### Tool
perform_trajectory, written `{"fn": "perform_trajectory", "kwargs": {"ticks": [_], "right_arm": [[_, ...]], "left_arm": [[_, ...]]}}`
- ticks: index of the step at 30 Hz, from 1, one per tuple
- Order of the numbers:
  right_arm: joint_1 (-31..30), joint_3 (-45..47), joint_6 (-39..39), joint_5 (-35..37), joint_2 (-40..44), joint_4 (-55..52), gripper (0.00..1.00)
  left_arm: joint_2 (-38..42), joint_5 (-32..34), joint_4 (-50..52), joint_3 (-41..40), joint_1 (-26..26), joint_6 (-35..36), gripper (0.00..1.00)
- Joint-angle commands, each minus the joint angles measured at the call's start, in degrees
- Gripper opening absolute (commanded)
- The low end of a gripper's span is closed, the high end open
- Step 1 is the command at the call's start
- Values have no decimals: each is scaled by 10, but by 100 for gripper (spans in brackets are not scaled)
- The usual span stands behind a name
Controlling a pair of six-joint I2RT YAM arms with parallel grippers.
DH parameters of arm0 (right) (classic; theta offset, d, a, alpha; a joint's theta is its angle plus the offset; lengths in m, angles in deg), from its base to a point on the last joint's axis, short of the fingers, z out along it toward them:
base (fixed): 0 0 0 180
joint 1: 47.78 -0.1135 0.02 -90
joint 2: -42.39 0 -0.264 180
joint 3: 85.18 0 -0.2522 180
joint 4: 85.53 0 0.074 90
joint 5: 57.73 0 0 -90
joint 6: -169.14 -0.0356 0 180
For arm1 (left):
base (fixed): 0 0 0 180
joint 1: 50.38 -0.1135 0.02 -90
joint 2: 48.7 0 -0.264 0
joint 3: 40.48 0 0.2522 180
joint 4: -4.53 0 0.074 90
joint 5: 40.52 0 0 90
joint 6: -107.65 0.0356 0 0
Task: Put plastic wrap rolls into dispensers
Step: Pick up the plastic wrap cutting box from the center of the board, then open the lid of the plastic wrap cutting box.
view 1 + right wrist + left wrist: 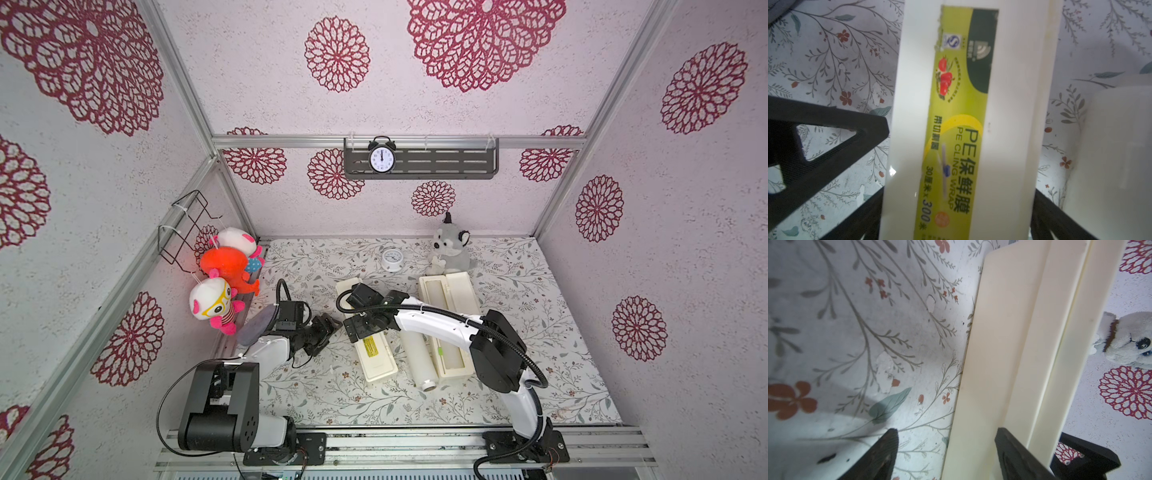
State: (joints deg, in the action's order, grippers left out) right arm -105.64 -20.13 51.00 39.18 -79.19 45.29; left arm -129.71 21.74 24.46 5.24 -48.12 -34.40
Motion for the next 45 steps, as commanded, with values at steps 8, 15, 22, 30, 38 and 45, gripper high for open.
{"fn": "perform_trajectory", "kwargs": {"ticks": [8,15,22,30,38,45], "right_arm": [[1,-26,8,23,-61,-54,99],[2,-17,-1,50,-55,-46,98],[22,29,1,-6,21,12,92],[86,158,-29,-184,149,171,86],[141,251,-89,-328,234,310,86],[170,311,-145,-418,284,420,86]], "left_arm": [[8,-3,8,1,-6,12,79],[18,-1,21,4,-15,16,79],[28,-8,42,20,-30,32,83],[30,-80,27,58,-40,62,99],[11,-203,-154,83,-41,-6,98],[-20,-255,-517,43,-28,-190,98]]}}
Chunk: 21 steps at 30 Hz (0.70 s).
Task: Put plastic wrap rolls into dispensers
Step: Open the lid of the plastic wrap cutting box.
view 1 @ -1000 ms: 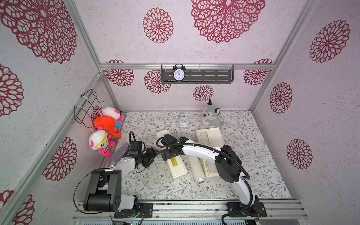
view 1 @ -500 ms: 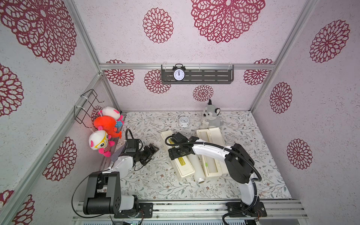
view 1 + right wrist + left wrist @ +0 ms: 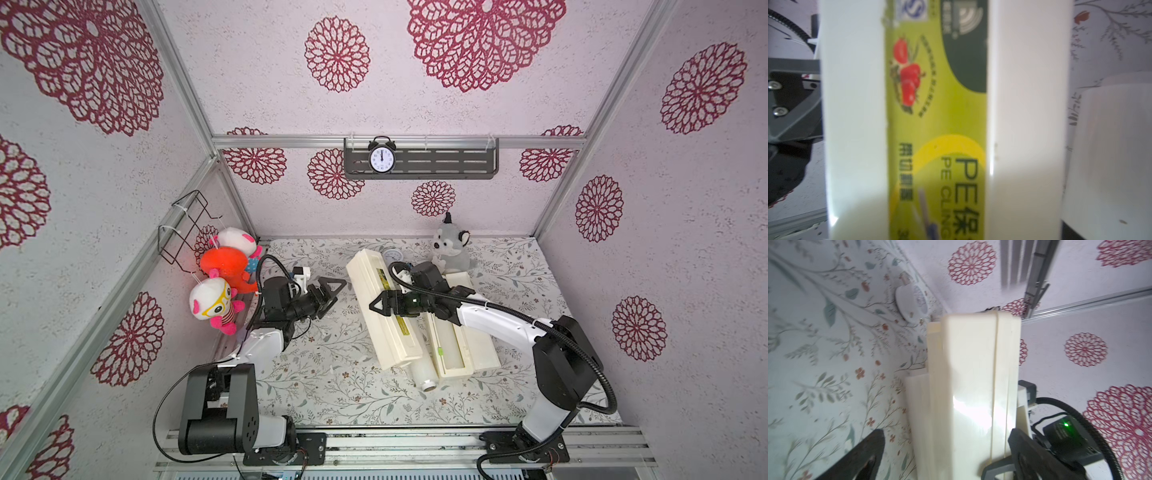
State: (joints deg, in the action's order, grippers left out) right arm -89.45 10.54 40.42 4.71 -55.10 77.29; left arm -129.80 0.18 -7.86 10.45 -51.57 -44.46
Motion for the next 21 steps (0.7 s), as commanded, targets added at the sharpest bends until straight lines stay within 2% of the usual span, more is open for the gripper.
{"fn": "perform_trajectory", "kwargs": {"ticks": [1,8,12,21], "right_arm": [[10,9,-45,-82,49,113,86],[16,35,-81,-130,73,182,86],[19,51,-110,-151,77,228,86],[22,62,-152,-180,69,293,86]], "left_arm": [[-24,-41,-210,-9,11,-97,98],[-56,-33,-279,-1,37,-130,98],[-63,-30,-278,8,58,-131,98],[-68,-27,-283,11,63,-136,98]]}}
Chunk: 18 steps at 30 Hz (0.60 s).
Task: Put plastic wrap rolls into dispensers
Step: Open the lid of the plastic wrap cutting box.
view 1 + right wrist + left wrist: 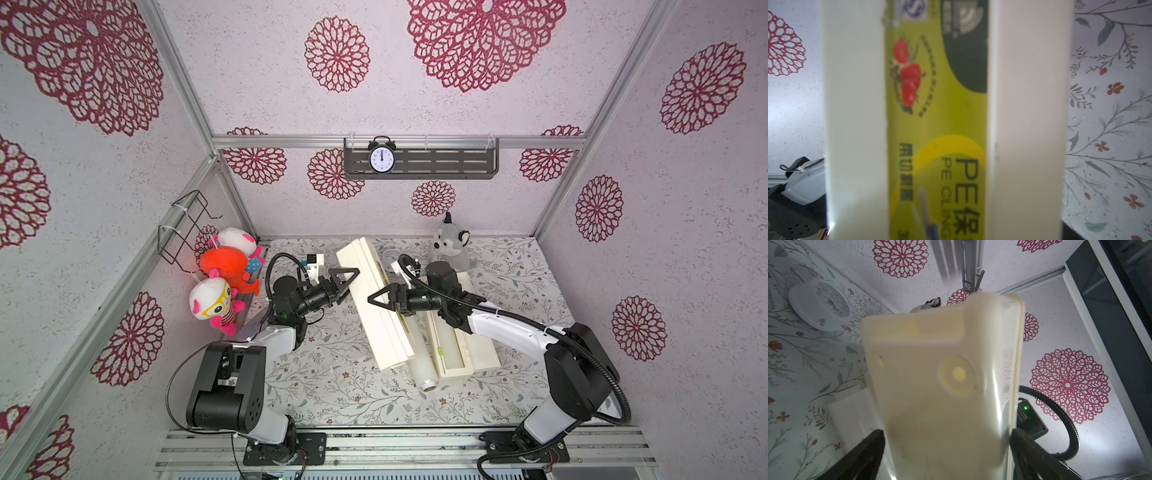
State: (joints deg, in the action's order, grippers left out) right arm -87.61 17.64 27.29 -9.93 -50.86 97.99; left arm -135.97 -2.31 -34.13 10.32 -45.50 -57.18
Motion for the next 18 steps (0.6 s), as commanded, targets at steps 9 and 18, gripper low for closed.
{"fn": "perform_trajectory", "kwargs": {"ticks": [9,18], "right_arm": [[0,3,-64,-62,20,154,85],[-8,-4,-62,-57,4,135,85]], "left_arm": [[-49,-3,-129,15,-3,-70,98],[-36,1,-92,23,13,-56,98]]}}
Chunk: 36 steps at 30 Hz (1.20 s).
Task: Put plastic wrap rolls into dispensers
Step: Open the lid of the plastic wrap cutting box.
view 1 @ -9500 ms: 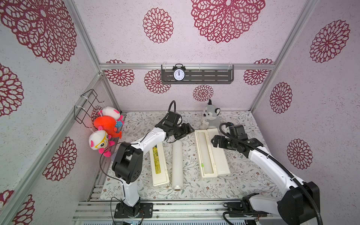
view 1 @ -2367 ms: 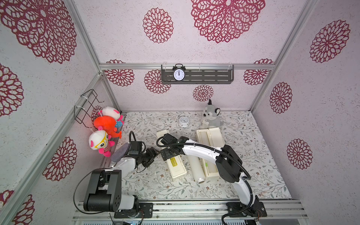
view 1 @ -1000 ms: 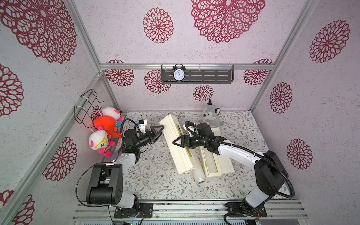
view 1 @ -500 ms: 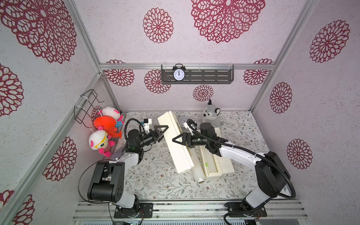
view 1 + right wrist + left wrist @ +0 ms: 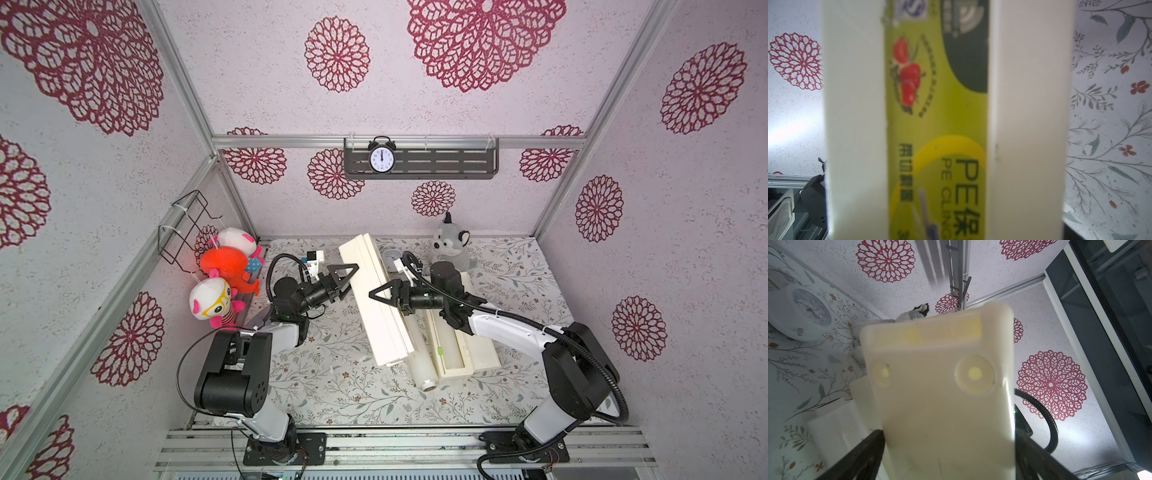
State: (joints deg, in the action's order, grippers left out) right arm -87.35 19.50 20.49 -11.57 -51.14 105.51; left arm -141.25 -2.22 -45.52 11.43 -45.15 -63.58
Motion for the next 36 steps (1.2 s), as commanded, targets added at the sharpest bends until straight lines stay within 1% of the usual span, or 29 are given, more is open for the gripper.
{"fn": "perform_trajectory", "kwargs": {"ticks": [1,5,7,8,11,15,17,21,25,31,33,36], "right_arm": [[-10,-26,14,-34,7,45,85],[-11,-40,55,-7,12,-20,84],[-11,-40,58,-7,13,-18,84],[-11,-37,53,-13,14,-5,84],[-11,-24,9,-38,9,62,84],[-11,-10,-56,-66,3,157,84],[-11,-8,-77,-76,2,188,84],[-12,-8,-96,-85,-1,205,84],[-13,-3,-135,-93,-14,242,84],[-12,10,-173,-102,-25,280,83],[-11,13,-182,-105,-25,290,83],[-10,14,-182,-107,-23,284,82]], "left_arm": [[26,3,43,13,10,20,98],[67,24,192,21,11,97,98],[84,42,248,24,10,129,98],[89,45,255,24,9,138,98],[87,35,217,20,9,129,98],[71,13,93,7,11,70,98],[72,4,64,4,12,59,98],[91,-10,84,6,16,80,98],[92,-35,71,10,19,72,98],[83,-92,-5,24,13,6,98],[79,-102,-15,25,0,-11,98],[69,-105,-65,23,-35,-57,98]]}}
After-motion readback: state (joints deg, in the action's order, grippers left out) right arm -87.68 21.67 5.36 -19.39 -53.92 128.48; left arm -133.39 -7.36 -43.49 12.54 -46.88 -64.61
